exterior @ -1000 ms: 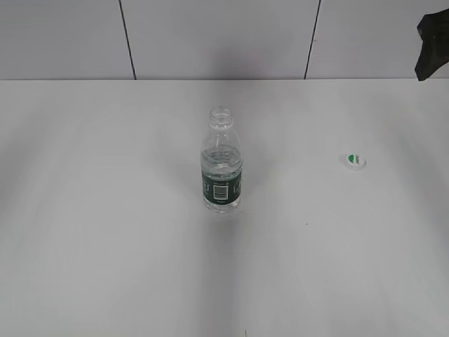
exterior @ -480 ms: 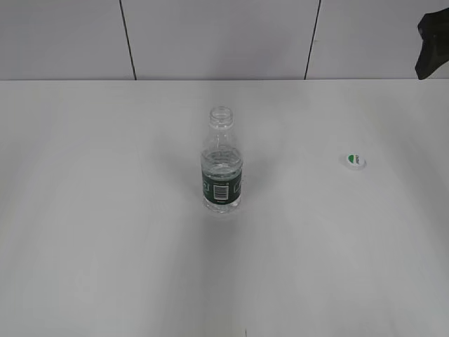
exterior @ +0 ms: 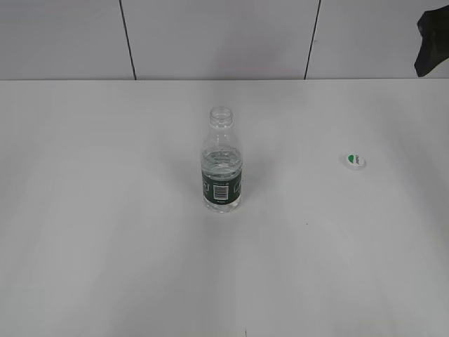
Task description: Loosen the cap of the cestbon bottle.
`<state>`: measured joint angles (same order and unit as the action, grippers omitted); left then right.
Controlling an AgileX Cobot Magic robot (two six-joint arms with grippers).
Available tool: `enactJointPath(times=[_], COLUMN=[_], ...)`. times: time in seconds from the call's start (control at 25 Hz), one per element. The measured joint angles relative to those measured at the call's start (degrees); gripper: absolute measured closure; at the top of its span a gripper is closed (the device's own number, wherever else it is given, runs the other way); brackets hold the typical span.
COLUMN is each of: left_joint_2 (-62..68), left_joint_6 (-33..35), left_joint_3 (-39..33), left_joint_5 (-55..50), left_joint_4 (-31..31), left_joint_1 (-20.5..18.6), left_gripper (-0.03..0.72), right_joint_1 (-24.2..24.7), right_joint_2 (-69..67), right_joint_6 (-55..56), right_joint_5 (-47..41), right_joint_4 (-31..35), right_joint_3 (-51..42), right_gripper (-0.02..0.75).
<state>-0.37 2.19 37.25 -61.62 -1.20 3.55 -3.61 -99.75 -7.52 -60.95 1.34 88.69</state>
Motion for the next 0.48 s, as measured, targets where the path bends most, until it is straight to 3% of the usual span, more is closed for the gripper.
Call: enactJointPath(times=[0.48], left_joint_2=[0.0], left_joint_6=[0.5], left_joint_3=[-7.3], left_joint_5=[0.6], left_joint_4=[1.2], left_joint_1=[0.0], left_gripper=[0.132], right_joint_1=[0.0], right_joint_2=[3.5], right_joint_6=[0.0], right_joint_5=[0.1], right_joint_4=[0.0], right_joint_3=[0.0], right_gripper=[0.153])
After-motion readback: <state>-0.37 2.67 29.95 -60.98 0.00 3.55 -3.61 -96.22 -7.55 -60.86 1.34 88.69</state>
